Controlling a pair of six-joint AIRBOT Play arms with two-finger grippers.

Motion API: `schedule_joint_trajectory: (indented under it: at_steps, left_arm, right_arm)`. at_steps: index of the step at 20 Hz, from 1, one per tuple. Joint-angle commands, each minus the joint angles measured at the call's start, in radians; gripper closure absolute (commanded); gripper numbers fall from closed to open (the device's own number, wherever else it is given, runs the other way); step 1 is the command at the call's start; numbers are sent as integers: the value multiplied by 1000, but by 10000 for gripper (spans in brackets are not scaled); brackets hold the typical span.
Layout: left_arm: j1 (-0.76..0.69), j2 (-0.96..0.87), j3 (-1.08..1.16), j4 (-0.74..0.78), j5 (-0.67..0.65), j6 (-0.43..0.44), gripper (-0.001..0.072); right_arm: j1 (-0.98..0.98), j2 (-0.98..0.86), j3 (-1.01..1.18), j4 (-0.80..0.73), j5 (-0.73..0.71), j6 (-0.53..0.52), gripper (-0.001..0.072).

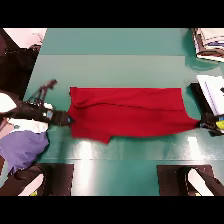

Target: Fold the shirts.

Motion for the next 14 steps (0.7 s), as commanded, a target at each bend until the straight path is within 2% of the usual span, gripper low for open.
schedule_joint_trajectory:
  at_steps: [1, 5, 8, 14]
  left_arm:
    - [6, -103, 172, 111, 128, 9, 681]
    - [18, -327, 283, 109, 276, 9, 682]
    - [18, -473, 343, 109, 326, 9, 681]
    - [18, -570, 368, 106, 508, 8, 680]
  right_arm:
    - [104, -162, 159, -4, -55, 20, 691]
    - [172, -375, 314, -3, -105, 37, 690]
    - [189, -507, 428, 8, -135, 54, 690]
    - [188, -730, 616, 169, -183, 74, 689]
